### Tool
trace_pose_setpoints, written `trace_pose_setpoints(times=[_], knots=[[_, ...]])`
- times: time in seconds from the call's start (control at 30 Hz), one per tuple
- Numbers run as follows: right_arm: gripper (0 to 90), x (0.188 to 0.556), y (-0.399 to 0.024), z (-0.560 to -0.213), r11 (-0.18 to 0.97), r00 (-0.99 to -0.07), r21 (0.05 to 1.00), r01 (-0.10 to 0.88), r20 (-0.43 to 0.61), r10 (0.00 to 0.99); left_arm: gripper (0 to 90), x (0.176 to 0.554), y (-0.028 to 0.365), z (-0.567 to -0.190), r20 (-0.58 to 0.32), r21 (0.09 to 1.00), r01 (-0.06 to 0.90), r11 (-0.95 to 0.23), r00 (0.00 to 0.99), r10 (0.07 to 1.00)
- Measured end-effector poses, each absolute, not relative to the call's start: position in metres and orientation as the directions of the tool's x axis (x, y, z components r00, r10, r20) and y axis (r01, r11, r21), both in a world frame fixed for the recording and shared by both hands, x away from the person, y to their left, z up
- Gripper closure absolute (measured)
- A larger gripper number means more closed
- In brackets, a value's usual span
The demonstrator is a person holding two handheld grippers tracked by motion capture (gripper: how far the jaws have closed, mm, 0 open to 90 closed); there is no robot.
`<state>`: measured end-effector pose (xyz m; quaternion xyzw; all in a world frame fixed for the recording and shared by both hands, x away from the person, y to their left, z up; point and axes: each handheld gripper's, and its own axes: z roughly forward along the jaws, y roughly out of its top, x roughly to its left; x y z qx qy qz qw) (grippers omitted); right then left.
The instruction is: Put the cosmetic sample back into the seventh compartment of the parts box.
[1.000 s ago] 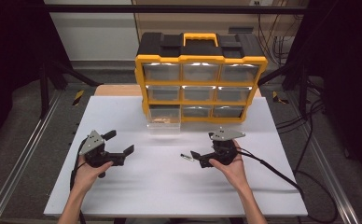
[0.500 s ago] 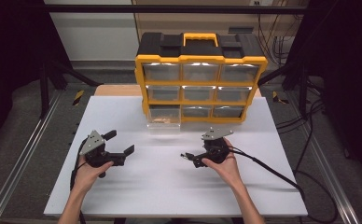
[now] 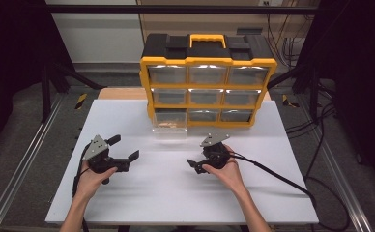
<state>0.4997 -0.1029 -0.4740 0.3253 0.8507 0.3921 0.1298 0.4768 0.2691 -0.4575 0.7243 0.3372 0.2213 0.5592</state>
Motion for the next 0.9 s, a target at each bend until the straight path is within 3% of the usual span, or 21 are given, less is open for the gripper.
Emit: trace_pose_setpoints(times=[0.13,0.6,0.9], knots=[[18.5,0.501,-0.101,-0.478,0.5,-0.762,0.737,0.454,0.03,0.647,2.0,0.477,0.27,-0.457,-0.057,0.959,0.241,-0.146,0.673,0.737],[48.9,0.504,-0.098,-0.487,0.536,-0.781,0.704,0.466,0.043,0.622,2.0,0.477,0.27,-0.458,-0.059,0.96,0.241,-0.143,0.672,0.738],[60.6,0.504,-0.097,-0.491,0.554,-0.791,0.684,0.476,0.056,0.61,2.0,0.477,0.27,-0.458,-0.056,0.959,0.241,-0.147,0.673,0.738]])
